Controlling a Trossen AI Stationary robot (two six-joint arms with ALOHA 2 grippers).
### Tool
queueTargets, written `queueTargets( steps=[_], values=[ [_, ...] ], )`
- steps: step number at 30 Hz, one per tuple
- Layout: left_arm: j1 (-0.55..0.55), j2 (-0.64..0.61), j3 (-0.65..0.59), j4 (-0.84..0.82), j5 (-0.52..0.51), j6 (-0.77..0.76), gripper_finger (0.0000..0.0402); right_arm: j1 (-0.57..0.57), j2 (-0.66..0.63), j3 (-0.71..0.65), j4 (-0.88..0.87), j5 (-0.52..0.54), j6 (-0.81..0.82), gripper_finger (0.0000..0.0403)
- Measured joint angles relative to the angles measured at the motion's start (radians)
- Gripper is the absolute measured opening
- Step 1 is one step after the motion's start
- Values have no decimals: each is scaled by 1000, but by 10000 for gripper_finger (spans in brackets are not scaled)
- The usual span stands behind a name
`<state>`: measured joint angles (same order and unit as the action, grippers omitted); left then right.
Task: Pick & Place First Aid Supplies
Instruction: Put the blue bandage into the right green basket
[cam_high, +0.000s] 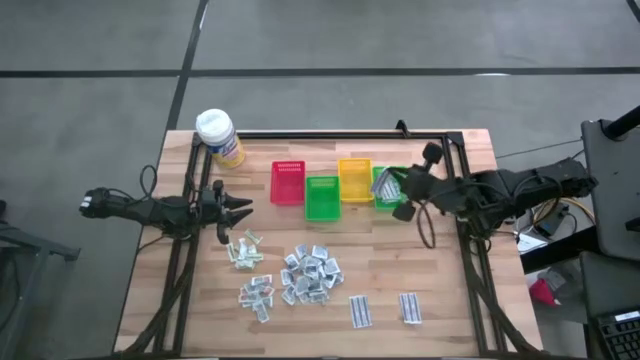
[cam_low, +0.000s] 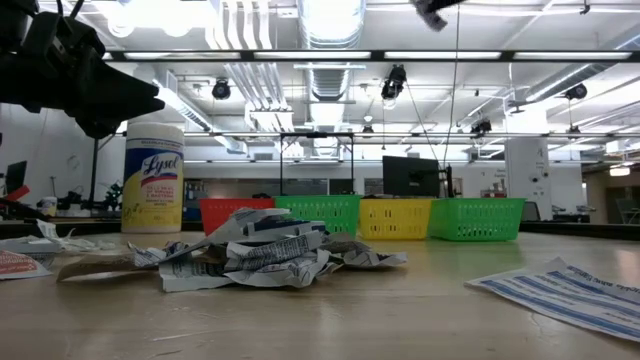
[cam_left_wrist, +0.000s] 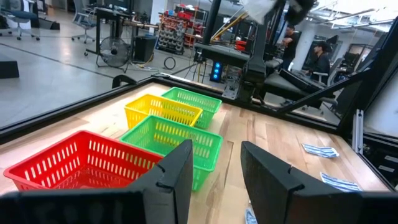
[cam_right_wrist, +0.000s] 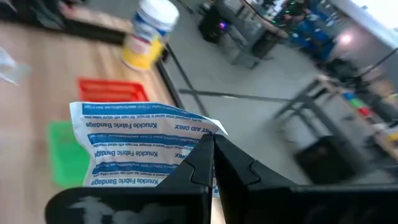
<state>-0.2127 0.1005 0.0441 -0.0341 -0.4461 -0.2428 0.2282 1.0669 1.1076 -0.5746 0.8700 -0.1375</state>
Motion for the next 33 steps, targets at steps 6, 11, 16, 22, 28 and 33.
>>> queueTargets(
  steps=[6, 11, 16, 22, 28, 33],
  values=[
    [0, 0, 0, 0, 0, 0, 131, -125, 52, -1, -27, -6, -149, 8],
    [0, 0, 0, 0, 0, 0, 131, -235, 85, -1, -85, -95, -184, 8],
    [0, 0, 0, 0, 0, 0, 131, -330, 114, -1, -132, -188, -185, 8],
    [0, 0, 0, 0, 0, 0, 131, -419, 138, -1, -152, -304, -214, 8],
    [0, 0, 0, 0, 0, 0, 131, -469, 140, -3, -156, -389, -214, 8],
    [0, 0, 0, 0, 0, 0, 131, -482, 141, -5, -185, -441, -210, 8]
  ],
)
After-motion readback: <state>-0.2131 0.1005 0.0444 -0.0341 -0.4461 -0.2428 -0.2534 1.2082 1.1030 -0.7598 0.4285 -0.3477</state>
